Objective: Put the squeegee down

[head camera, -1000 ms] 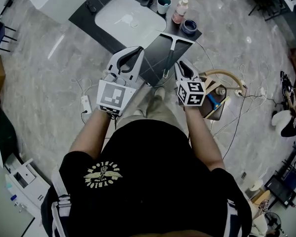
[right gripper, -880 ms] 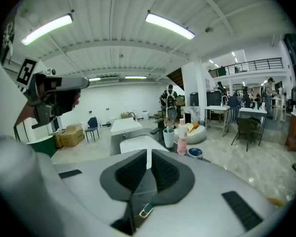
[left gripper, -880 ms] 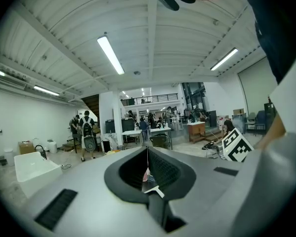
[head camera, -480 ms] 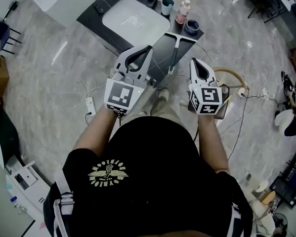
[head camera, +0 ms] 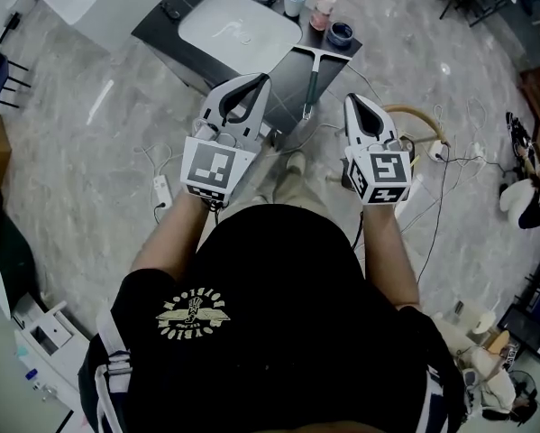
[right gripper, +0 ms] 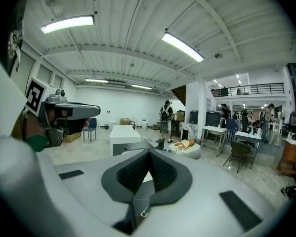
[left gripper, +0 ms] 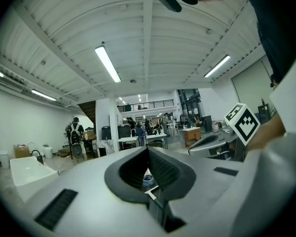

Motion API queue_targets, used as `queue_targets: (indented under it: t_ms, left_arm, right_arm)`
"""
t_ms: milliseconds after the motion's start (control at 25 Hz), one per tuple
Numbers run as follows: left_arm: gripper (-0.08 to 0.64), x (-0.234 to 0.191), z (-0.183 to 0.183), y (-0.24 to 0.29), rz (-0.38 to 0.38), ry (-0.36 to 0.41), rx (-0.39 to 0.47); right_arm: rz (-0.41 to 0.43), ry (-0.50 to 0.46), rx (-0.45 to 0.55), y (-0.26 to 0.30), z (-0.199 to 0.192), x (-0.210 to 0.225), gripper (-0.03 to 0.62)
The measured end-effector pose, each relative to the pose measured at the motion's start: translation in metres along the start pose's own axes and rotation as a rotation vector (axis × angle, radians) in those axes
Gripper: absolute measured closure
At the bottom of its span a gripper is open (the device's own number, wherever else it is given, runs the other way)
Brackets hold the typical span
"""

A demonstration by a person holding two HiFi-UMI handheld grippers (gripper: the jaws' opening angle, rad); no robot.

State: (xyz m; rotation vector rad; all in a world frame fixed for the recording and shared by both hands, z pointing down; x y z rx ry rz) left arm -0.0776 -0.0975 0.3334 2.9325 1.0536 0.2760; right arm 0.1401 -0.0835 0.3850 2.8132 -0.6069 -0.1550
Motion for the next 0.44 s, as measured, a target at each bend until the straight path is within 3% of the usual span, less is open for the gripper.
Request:
queue_targets:
  t_ms: [440]
  left_arm:
    - [0.537, -0.001, 0.002, -0.006, -0.006, -0.034, -0.020]
  right_arm:
    - [0.031, 0.029, -0.036, -0.002, 0.005, -0.016, 0.565]
Point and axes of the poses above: the fingertips, and each gripper's own axes: y forward along the fingers, x to its right, z out of its top, the point moved 7 cm from there along -y, backward along the fingers, and after that the axes turned 1 degree about z, right-handed, at the moved point
